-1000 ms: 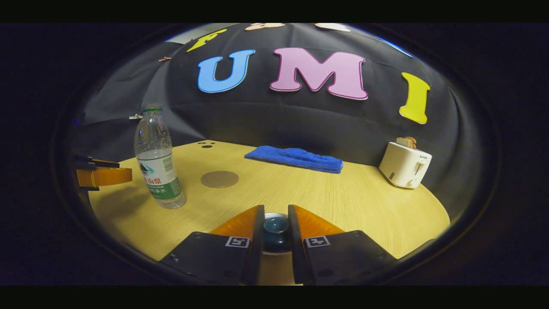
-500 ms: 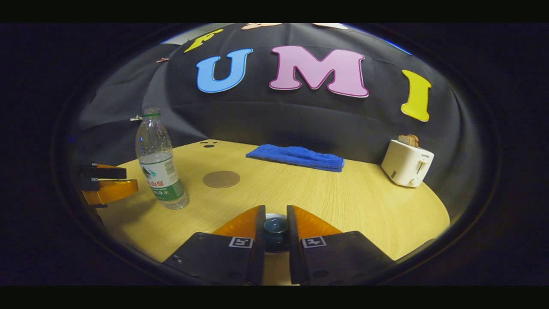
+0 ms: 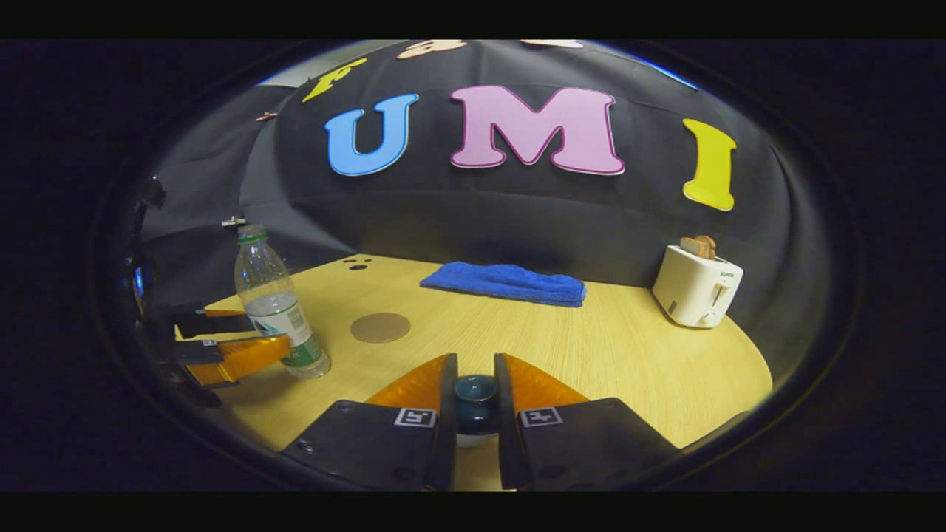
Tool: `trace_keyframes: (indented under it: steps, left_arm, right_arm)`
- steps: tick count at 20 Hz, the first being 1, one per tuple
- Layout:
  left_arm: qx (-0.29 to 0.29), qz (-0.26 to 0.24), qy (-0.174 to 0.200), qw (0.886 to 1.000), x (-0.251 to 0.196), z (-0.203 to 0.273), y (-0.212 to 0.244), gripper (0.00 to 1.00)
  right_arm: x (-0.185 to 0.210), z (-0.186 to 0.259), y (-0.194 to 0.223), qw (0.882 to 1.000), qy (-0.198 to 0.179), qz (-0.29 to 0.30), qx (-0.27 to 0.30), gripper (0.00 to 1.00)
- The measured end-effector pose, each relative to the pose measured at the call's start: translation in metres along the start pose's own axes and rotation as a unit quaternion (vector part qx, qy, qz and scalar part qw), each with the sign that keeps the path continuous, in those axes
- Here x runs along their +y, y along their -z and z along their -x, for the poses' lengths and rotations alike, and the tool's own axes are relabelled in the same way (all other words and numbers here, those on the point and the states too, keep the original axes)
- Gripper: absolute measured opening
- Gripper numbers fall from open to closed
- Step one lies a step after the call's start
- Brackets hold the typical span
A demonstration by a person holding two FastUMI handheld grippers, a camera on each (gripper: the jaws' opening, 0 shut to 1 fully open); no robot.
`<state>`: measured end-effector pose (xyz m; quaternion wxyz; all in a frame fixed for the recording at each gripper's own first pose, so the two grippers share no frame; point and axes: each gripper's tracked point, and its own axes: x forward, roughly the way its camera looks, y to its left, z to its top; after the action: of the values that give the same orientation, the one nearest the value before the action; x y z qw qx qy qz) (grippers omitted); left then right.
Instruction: Open the teacup lid with one hand, grasp the water bottle and pour water into the teacup with the other hand; after pouring, place the water bottle on the coaster and then close the teacup lid.
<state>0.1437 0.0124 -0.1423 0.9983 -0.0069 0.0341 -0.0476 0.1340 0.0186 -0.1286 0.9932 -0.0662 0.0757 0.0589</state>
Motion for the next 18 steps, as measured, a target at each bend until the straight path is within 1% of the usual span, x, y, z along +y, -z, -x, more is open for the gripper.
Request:
trace_keyframes:
  steps: [5,6,7,8,9,10,12,13,14,15,16,17,18]
  left_arm:
    - [-0.014,0.01,0.02,1.0,-0.006,-0.032,-0.008,0.92]
    - [-0.014,0.013,0.027,0.999,-0.01,-0.037,-0.01,0.92]
    - [-0.017,0.014,0.029,0.999,-0.011,-0.042,-0.01,0.92]
    - [-0.018,0.014,0.029,0.999,-0.011,-0.047,-0.011,0.92]
    - [-0.014,0.012,0.029,0.999,-0.01,-0.05,-0.008,0.91]
    - [-0.013,0.008,0.03,0.999,-0.01,-0.051,-0.007,0.82]
    - [-0.01,-0.004,0.032,0.999,-0.011,-0.054,-0.009,0.81]
    - [-0.004,-0.009,0.03,1.0,-0.01,-0.053,-0.008,0.78]
    - [0.005,-0.018,0.022,1.0,-0.008,-0.053,-0.008,0.77]
    - [0.015,-0.037,0.015,0.999,-0.005,-0.053,-0.008,0.76]
    - [0.019,-0.066,0.005,0.998,-0.002,-0.051,-0.012,0.75]
    - [0.025,-0.105,-0.004,0.994,0.002,-0.051,-0.016,0.75]
    - [0.028,-0.143,-0.003,0.989,0.0,-0.048,-0.021,0.75]
  right_arm:
    - [-0.006,0.006,0.003,1.0,0.005,0.004,0.005,0.27]
    - [-0.009,0.007,0.003,1.0,0.007,0.003,0.006,0.31]
    - [-0.012,0.008,0.004,1.0,0.01,0.002,0.008,0.22]
    - [-0.015,0.009,0.006,1.0,0.014,0.0,0.01,0.27]
    - [-0.018,0.01,0.007,1.0,0.018,-0.002,0.012,0.27]
    - [-0.022,0.012,0.008,1.0,0.021,-0.003,0.014,0.27]
    - [-0.029,0.015,0.01,0.999,0.029,-0.004,0.016,0.27]
    - [-0.032,0.017,0.01,0.999,0.033,-0.005,0.017,0.27]
    - [-0.036,0.019,0.011,0.999,0.037,-0.008,0.017,0.27]
    - [-0.04,0.022,0.01,0.999,0.042,-0.011,0.016,0.22]
    - [-0.044,0.024,0.011,0.999,0.048,-0.012,0.015,0.22]
    - [-0.048,0.027,0.013,0.998,0.052,-0.013,0.015,0.26]
    - [-0.05,0.03,0.016,0.998,0.053,-0.019,0.018,0.26]
